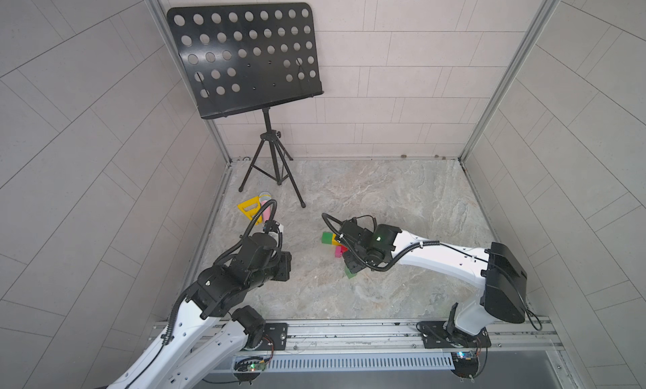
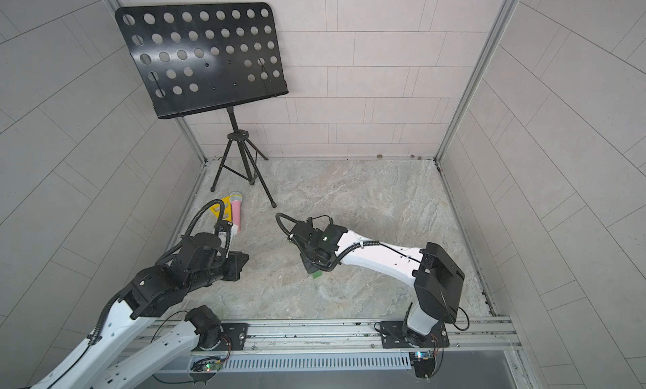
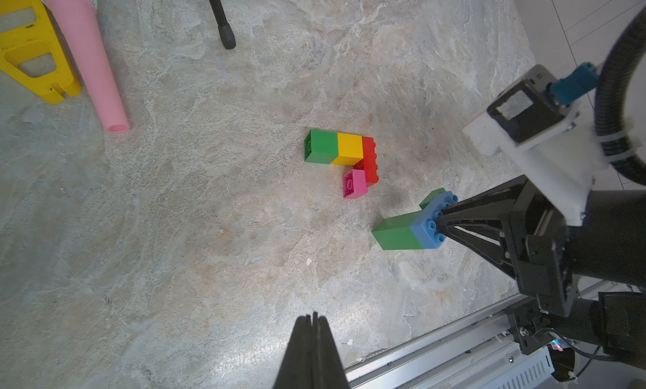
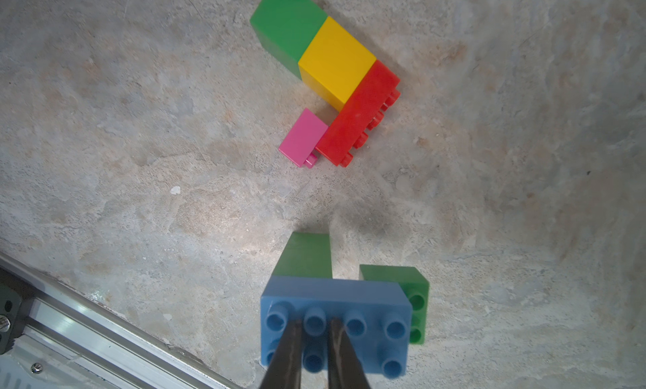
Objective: Assemble the letter r with lego
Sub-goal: Adjust the lego brick at the center of the board.
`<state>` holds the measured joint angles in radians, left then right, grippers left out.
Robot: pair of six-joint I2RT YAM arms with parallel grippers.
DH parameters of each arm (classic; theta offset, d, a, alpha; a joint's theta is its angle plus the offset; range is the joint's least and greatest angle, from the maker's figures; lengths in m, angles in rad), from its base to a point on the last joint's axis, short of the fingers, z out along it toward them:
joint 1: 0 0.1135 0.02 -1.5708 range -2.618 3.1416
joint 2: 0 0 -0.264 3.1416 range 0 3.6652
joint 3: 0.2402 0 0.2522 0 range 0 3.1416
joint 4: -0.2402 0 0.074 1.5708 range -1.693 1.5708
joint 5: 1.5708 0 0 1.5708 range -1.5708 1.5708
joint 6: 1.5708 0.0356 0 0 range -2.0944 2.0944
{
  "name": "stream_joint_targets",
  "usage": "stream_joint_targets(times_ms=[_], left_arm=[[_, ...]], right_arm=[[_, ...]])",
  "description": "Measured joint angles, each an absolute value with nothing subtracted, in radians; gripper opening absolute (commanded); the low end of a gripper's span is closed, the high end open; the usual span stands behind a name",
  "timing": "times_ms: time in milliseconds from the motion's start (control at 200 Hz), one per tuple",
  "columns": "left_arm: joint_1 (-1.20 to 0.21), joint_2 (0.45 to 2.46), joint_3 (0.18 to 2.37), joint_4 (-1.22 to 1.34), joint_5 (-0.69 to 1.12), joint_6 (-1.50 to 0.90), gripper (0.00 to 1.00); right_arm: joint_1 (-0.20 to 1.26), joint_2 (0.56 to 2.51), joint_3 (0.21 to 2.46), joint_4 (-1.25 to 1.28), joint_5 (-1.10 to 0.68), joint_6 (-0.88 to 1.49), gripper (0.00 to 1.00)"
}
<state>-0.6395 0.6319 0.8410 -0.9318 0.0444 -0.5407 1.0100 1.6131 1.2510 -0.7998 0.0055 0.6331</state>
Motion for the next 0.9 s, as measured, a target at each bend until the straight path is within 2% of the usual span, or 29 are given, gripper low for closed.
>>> stream_joint_targets(times_ms=[445,600,796,866,896], left_arm=[[-0.64,0.638,0.841,-0.932,0.045,-0.541,0.0],[-0.64,0.638,0.841,-0.932,0.044,-0.541,0.0],[-0.64,0.622,0.841,-0.932,0.044,-0.541,0.0],[-0.64,0.614,0.841,-0.932,0.044,-0.541,0.0],[-0.64,0.612,0.841,-0.931,0.044,-0.541,0.0]], right_arm=[[1.012,1.641,1.407,-0.884,-0.034,0.61,0.29],[0.997,1.641,1.477,-0.888,-0.079,0.577,0.37],[0.928,1.598,1.462,-0.897,-0.111,0.544,0.57],[0.902,1.553,1.43,-0.904,-0.111,0.549,0.7],[0.896,1.533,1.415,-0.904,-0.111,0.546,0.78]])
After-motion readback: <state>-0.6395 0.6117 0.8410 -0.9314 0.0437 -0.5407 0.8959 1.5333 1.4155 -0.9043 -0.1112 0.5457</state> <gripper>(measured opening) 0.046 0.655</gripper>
